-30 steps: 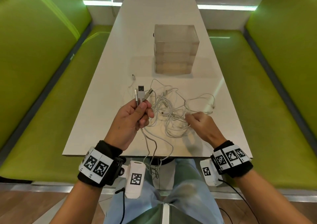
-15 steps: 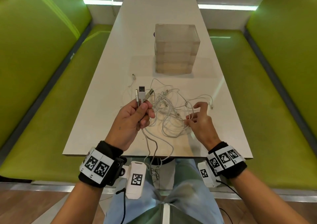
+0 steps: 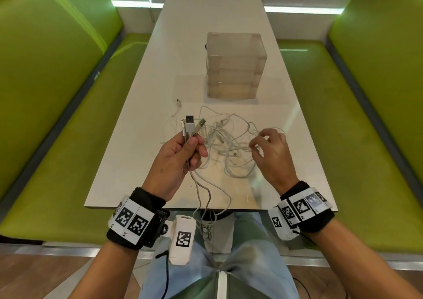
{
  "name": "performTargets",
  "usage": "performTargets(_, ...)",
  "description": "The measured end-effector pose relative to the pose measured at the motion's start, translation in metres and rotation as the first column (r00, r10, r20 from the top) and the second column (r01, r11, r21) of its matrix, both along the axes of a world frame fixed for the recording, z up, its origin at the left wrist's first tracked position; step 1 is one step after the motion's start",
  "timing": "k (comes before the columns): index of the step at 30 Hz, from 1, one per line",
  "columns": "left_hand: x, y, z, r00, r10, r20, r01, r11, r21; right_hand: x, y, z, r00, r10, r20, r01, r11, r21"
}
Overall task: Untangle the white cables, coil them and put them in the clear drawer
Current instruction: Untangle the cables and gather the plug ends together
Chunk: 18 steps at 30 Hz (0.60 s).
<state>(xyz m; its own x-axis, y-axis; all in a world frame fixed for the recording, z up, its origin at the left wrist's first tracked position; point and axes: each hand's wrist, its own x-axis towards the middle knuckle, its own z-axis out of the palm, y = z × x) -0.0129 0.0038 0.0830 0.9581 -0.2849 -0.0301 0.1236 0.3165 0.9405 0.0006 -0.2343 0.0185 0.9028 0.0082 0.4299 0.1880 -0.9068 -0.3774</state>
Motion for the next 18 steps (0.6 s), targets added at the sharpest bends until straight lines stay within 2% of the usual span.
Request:
performTargets(4,0.0001,-0.0009,0.0013,1.0,-0.009,0.016,0.009,1.0,0.0,0.0042,-0.0042,0.0069,0.998,-0.046,-0.038,0.047,0.999,0.026)
performTargets(7,-0.0004,-0.0009,0.0023,1.0,-0.007,0.016,0.007,1.0,0.0,0.0043,-0.003,0.0056,0.999,0.018,-0.043,-0.022,0.997,-0.075)
performTargets(10,-0.0009,-0.0012,0.0032,1.0,-0.011,0.023,0.011,1.0,0.007,0.0034,-0.0031,-0.0001,0.988,0.076,-0.137,-0.087,0.993,-0.078)
performTargets(15,-0.0009,0.0002,0.0037,0.999,-0.009,0.035,0.008,1.0,0.015,0.0054,0.0003,0.0025,0.931,0.038,-0.363,-0.042,0.999,-0.005)
performTargets(18,-0.0007,-0.0022,0.0048,0.999,0.0,0.034,0.0,1.0,0.011,0.0081,-0.0034,0.007,0.956,0.077,-0.282,-0.064,0.996,0.055)
